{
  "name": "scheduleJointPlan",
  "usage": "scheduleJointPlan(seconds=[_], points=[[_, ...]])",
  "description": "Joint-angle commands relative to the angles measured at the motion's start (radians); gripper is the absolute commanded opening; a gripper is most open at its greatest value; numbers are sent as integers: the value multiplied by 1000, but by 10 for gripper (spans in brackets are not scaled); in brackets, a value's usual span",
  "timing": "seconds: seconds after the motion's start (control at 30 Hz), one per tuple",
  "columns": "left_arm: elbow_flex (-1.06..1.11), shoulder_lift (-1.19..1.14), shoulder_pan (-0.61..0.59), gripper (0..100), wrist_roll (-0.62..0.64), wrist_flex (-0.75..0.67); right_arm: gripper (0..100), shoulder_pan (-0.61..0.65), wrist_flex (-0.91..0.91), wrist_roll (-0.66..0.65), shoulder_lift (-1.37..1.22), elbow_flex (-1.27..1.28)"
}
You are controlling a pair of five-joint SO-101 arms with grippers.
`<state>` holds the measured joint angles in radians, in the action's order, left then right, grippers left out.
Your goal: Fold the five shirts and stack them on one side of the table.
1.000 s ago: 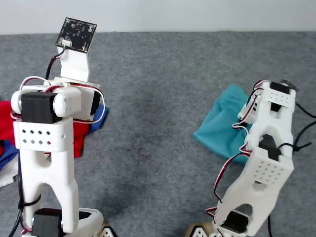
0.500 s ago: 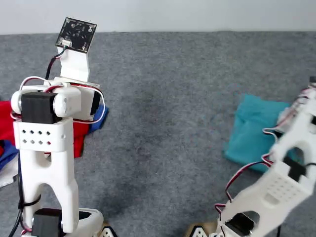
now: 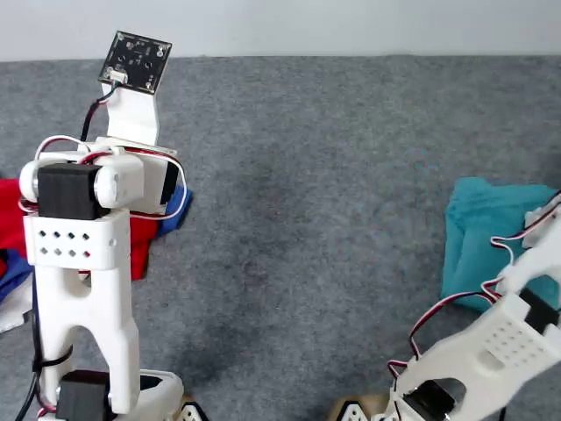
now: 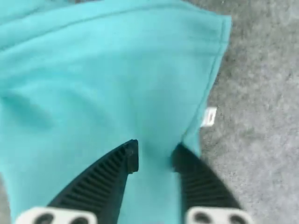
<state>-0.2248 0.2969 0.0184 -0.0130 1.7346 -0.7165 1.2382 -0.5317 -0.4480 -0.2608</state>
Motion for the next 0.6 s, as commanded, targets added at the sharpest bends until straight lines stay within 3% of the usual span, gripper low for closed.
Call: scheduleJointPlan(seconds=[0.0, 0.17, 0.37, 0.43, 0.57], points=[[-2, 38, -3, 13, -12, 20, 299, -7, 79, -8, 139, -26], [-2, 97, -3, 13, -12, 20, 241, 50, 231, -6, 236, -21], [-1, 196, -86, 13, -14, 20, 1, 147, 414, -5, 237, -18], [-1, 224, -143, 13, -54, 21, 36, 159, 469, 31, 223, -18], [5, 293, -241, 13, -117, 21, 9, 185, 552, 144, 228, -20]])
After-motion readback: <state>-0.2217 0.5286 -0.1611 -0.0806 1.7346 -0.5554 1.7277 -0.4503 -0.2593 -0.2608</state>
